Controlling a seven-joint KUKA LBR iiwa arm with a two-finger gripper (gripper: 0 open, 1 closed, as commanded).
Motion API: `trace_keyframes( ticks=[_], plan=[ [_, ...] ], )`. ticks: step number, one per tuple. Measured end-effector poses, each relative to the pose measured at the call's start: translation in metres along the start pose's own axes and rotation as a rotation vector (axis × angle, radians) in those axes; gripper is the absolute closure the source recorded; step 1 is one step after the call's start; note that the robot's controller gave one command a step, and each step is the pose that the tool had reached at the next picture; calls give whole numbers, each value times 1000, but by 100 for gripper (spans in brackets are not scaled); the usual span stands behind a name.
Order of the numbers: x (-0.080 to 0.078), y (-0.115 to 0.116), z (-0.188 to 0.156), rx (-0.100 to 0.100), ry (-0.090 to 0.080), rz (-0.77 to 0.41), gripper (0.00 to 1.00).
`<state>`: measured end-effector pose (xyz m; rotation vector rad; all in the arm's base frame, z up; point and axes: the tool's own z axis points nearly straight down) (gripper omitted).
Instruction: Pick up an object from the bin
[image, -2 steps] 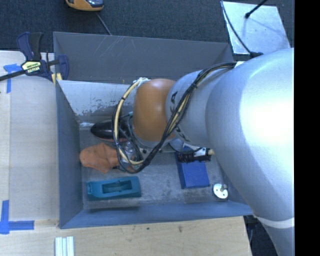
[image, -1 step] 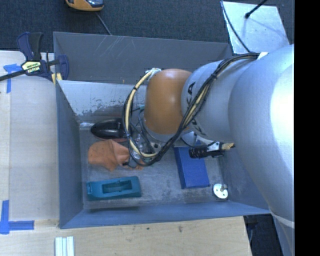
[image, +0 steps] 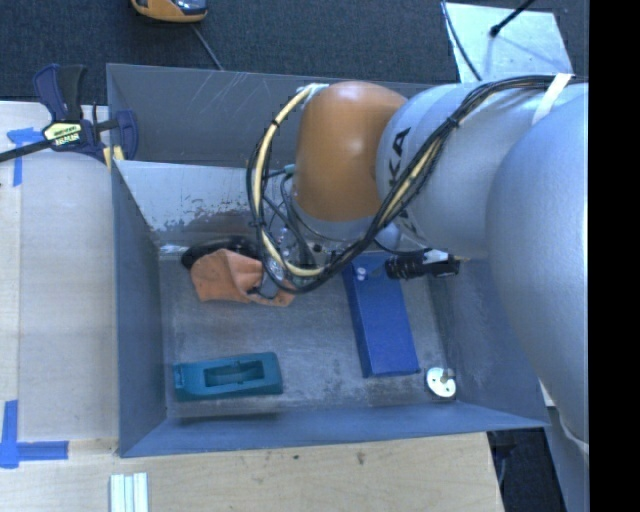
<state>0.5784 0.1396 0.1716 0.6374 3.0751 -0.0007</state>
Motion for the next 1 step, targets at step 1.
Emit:
trace_keyframes(
  ticks=[1],
  plan=[
    [-2, -11, -162, -2, -3, -185, 100]
  ],
)
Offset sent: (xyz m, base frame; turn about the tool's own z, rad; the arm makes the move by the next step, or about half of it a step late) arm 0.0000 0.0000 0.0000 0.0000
